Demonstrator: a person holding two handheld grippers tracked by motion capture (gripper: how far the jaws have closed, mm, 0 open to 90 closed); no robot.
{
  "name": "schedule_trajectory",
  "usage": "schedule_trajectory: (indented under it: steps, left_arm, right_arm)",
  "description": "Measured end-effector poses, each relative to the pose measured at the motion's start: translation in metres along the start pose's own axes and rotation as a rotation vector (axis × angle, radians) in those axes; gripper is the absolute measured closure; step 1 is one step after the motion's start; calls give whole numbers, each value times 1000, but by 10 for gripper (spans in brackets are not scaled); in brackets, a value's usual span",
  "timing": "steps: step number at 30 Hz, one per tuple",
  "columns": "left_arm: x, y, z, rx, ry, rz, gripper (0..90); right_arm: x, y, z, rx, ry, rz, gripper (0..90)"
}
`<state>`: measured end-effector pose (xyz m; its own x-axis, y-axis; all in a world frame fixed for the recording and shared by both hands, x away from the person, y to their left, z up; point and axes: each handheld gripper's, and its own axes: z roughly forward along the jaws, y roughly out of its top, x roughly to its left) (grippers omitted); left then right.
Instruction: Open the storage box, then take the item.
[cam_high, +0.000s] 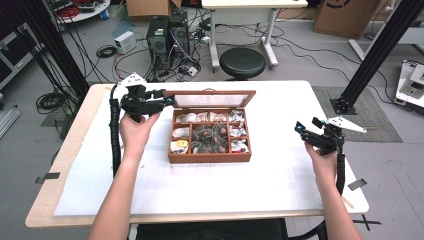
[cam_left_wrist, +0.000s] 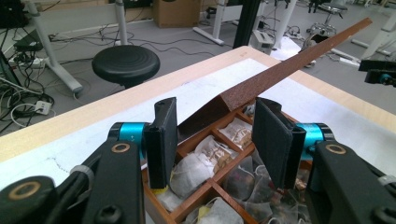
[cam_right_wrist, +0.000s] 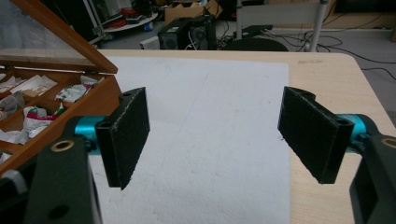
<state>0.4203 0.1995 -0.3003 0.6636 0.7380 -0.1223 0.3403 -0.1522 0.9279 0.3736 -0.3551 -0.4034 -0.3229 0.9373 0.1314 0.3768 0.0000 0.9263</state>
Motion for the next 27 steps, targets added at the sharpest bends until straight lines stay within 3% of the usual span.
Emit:
schedule_trajectory:
  steps: [27]
  left_arm:
    - [6, 6, 5, -22, 6, -39, 506]
  right_arm:
    - [1, 2, 2, -10, 12, 16, 252]
